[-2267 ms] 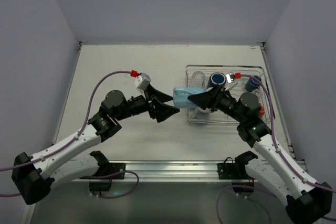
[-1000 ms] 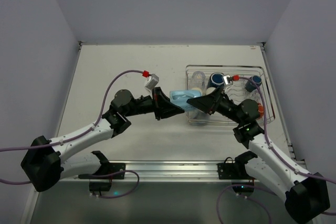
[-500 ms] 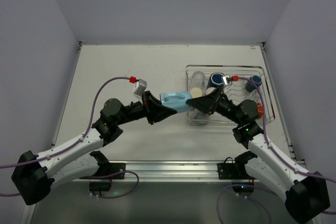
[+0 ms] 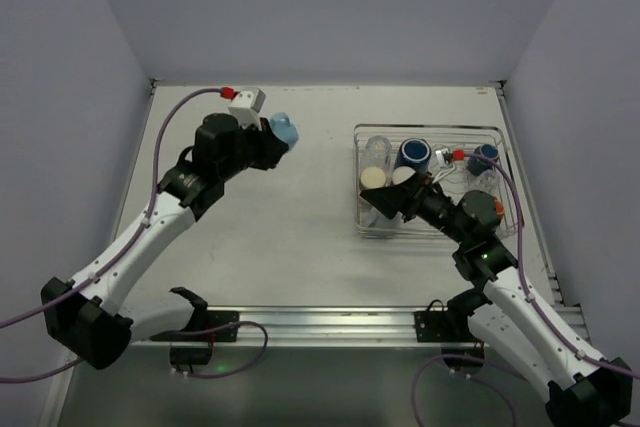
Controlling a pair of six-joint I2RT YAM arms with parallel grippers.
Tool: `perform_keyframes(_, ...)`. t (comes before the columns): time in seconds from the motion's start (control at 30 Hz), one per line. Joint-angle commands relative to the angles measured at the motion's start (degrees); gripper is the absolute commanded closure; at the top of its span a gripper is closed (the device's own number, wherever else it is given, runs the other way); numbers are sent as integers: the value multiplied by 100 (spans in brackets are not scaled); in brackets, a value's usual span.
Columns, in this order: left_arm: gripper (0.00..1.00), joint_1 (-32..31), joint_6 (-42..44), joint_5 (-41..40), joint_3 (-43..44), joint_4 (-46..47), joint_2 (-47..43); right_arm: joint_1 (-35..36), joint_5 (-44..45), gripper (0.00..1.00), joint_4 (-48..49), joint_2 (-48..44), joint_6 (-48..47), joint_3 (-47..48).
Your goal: Unload the cups from the dish rack
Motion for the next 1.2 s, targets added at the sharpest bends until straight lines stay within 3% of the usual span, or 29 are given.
perform_keyframes(0.0, 100, 830, 598, -1140, 885, -1094, 628, 23, 311, 1, -1157, -173, -948, 504)
perform_keyframes(0.2, 100, 2042, 1143, -2214, 2054, -2174, 2368, 32, -128, 1, -1905, -191, -1564, 585)
perform_keyframes(0.43, 100, 2747, 1240, -2348, 3258, -2923, 4134, 59, 3, 1, -2406, -288, -1968, 426)
perform_keyframes(0.53, 100, 2888, 1301, -2524, 3339, -3002, 4444, 76, 56, 1, -2573, -305, -2100, 426)
perform_keyframes(0.9, 100, 3301, 1258, -1645, 3366, -3249, 4752, 76, 56, 1, -2495, -51, -2189, 593)
perform_keyframes(0.97, 94, 3449, 1240, -1479, 3260, -3205, 4726, 94, 73, 1, -2486, -33, -2180, 593)
perform_keyframes(1.07, 76, 3556, 1214, -1364, 3242, -3248, 4743, 111, 187, 1, -2538, -51, -2189, 628)
perform_keyframes(1.1, 65, 3574, 1205, -1364, 3234, -3240, 4717, 111, 223, 1, -2556, -59, -2197, 637)
perform_keyframes(1.17, 57, 3591, 1187, -1355, 3172, -3222, 4656, 111, 345, 1, -2652, -51, -2250, 715)
